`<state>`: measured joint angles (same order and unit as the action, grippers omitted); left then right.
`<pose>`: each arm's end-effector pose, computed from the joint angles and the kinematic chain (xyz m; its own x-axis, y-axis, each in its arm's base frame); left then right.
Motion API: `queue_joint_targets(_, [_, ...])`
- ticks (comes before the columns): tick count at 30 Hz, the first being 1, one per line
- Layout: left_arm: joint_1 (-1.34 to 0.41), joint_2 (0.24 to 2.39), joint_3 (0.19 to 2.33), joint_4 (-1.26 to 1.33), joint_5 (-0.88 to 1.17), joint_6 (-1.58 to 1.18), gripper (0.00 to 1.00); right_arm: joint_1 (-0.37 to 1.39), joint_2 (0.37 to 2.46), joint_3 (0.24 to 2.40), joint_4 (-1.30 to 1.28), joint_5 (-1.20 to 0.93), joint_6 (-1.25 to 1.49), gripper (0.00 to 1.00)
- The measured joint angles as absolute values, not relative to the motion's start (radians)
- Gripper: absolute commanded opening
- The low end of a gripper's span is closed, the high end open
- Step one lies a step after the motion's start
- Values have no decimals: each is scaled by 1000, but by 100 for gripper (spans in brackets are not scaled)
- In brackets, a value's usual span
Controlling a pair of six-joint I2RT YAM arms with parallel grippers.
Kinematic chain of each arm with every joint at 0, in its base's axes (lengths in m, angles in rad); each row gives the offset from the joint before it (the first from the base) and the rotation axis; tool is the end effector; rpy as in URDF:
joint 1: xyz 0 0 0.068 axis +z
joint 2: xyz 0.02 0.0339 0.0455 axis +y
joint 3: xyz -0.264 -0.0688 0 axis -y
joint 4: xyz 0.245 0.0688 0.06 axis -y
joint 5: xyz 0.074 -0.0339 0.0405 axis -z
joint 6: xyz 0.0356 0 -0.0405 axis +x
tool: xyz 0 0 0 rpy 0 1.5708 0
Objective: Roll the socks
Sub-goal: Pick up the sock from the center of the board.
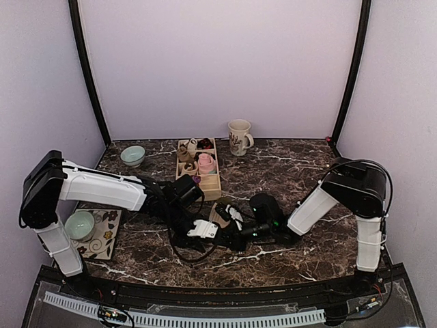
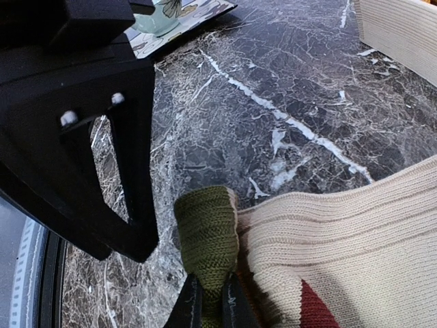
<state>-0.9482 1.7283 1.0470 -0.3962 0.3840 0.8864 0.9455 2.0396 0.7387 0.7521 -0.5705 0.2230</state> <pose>0.1875 -0.2841 0.1723 0.3390 0.7596 -0.5550 0.9395 -0.3037 0.1583 0.1899 0.2959 0.0747 -0.5083 -0.3862 -0.7697 -0.8610 0.2097 0.4634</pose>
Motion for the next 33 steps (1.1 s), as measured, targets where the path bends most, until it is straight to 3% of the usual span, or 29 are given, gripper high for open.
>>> queue_joint_targets(12, [-960,1748,1042,-257,225,907,34,936,2047,743,762,-602,244,0])
queue_joint_targets(24, [-965,1789,1029,-245,209,916,36,933,2049,743,763,-610,244,0])
queue_joint_targets(27, [-965,1804,1029,-237,200,917,32,931,2048,743,763,-611,244,0])
queue_joint_targets(30, [-965,1810,1029,-229,195,916,20,931,2048,743,763,-611,246,0])
queue_joint_targets(33, [-967,1813,1027,-222,180,920,20,931,2047,743,762,-611,248,0])
